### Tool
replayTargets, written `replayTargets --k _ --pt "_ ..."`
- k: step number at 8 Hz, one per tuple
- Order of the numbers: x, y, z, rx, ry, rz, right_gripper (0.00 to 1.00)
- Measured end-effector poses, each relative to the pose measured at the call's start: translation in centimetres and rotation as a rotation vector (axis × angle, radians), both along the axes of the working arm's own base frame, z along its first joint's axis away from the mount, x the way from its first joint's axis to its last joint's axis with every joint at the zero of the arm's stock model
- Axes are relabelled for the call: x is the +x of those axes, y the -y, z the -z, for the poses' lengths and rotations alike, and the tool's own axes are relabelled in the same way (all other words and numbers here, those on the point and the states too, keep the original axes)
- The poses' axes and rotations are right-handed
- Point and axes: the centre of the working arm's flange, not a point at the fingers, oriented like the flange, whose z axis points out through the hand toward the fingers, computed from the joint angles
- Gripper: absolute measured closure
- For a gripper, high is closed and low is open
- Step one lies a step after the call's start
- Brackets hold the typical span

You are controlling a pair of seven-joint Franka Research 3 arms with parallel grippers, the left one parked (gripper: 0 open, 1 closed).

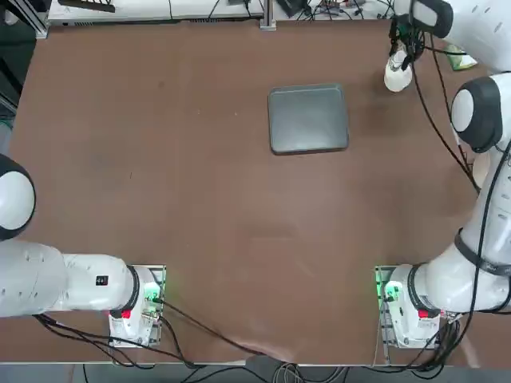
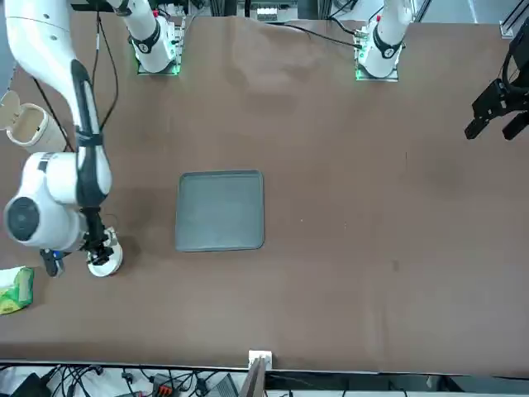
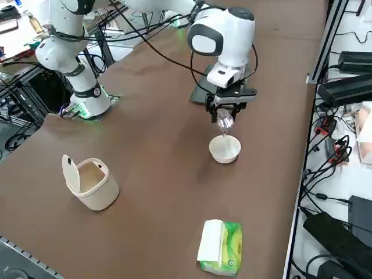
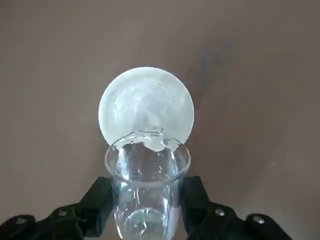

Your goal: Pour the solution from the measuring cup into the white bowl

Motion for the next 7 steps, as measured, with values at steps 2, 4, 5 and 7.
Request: replayTargets --k 2,4,5,7 --pt "-0.1 1.4 0.1 0.076 -0.003 0.032 0.26" --pt "-0.2 1.9 0.2 0.116 -0.005 0.047 0.26" --pt "-0.2 2.3 0.1 0.148 0.001 0.069 0.26" --pt "-0.2 4.0 -0.1 0.226 0.019 0.115 0.26"
